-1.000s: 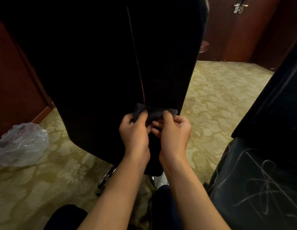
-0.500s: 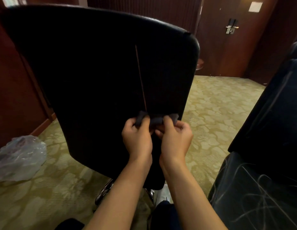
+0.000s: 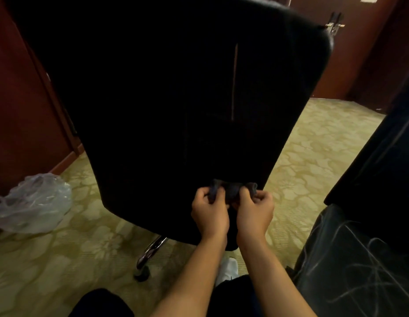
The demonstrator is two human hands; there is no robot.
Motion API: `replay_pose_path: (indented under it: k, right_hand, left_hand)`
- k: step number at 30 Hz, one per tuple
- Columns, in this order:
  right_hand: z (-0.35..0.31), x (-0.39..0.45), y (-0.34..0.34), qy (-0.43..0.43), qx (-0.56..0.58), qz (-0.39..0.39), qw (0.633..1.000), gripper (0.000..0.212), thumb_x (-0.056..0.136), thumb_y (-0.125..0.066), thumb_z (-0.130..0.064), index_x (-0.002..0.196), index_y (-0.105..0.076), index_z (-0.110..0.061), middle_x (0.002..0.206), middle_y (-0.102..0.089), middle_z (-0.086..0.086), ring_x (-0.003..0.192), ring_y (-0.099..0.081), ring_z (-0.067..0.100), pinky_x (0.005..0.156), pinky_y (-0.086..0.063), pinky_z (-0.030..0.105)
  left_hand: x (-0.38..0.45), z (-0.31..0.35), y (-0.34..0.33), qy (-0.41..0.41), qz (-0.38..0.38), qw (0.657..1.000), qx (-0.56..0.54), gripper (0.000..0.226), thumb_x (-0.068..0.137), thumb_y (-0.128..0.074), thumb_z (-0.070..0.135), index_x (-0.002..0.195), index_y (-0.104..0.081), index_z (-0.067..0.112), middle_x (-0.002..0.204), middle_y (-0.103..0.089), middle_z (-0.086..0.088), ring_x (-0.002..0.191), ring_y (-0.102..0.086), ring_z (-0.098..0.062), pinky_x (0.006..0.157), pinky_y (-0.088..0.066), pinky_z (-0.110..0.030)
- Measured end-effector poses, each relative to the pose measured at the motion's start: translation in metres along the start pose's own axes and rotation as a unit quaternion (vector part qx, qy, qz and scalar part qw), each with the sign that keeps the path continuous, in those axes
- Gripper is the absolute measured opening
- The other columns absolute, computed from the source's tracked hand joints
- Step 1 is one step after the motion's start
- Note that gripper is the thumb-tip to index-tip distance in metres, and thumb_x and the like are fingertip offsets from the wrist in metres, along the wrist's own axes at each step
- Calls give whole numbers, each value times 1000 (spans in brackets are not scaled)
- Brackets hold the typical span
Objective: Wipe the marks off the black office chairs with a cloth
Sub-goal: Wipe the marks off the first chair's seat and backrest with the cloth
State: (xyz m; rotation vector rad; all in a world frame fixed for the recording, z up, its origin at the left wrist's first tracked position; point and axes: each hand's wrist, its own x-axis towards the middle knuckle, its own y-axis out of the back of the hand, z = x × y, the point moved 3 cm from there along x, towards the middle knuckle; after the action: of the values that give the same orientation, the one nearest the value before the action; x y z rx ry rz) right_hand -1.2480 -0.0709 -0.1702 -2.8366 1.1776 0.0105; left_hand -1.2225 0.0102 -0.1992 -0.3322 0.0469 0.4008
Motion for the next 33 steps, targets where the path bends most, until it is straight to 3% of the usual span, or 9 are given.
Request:
replay_pose_path:
  k: [4,11,14,18,21,23,27,30,33]
  right_hand:
    - [51,15,2,-48,-54,-4,997,18,85,-67,-18,82,-50,-14,81,-65,17,74,-66,30,66,-55,43]
    - [125,31,-1,-112,-60,-18,992,16,86,-65,-11,86,-49,-12,80,-63,17,77,-67,33,74,-56,48]
    - [157,37,-5,-130,-83,-15,988,17,82,-66,-13,85,-49,-10,77,-60,14,78,-66,37,75,-57,51]
    - [187,44,-11,-178,-79,-19,981,20,73,-62,-15,82,-46,-8,68,-52,7,66,-56,25,68,-51,39]
    - [198,47,-17,-217,-72,-18,973,30,66,-60,-21,87,-51,-1,73,-57,12,69,-61,29,67,-54,41]
    - [204,48,-16,-240,-57,-9,969,41,64,-60,-23,91,-55,6,76,-61,16,73,-65,34,68,-56,46]
    - [179,41,-20,-230,-7,3,973,18,85,-61,-6,77,-44,-8,66,-52,9,58,-55,24,58,-49,33]
    - [149,37,-29,-210,52,2,976,27,89,-58,-1,72,-41,-12,59,-48,6,49,-48,18,49,-43,28]
    - [110,31,-40,-157,99,-14,983,19,88,-60,-2,80,-45,-10,58,-49,5,51,-48,16,52,-42,28]
  left_hand:
    - [10,-52,10,60,19,997,37,17,92,-68,9,87,-58,22,82,-70,-1,76,-69,-15,79,-61,-47]
    - [24,-127,30,164,24,986,10,13,96,-62,6,90,-58,17,92,-70,-9,84,-73,-26,74,-59,-33]
    - [29,-153,35,198,36,980,7,14,95,-62,3,88,-58,14,87,-69,-9,77,-72,-23,72,-59,-33]
    - [38,-178,43,224,59,972,36,17,93,-63,2,82,-58,15,81,-68,-10,78,-71,-26,71,-57,-32]
    - [40,-187,46,233,66,969,45,16,92,-64,1,83,-60,15,85,-69,-14,79,-71,-25,64,-55,-27]
    - [39,-186,46,227,76,970,46,16,92,-63,1,84,-60,15,85,-69,-11,75,-69,-19,59,-53,-21]
    - [40,-158,38,194,92,977,14,5,92,-63,1,94,-61,5,85,-68,-9,62,-69,-10,60,-56,-24]
    - [39,-125,31,163,97,981,-39,9,92,-62,1,101,-61,2,93,-69,-14,78,-71,-22,65,-57,-27]
    - [35,-82,23,92,71,991,-72,8,93,-63,1,101,-61,2,91,-70,-7,83,-70,-19,67,-57,-25]
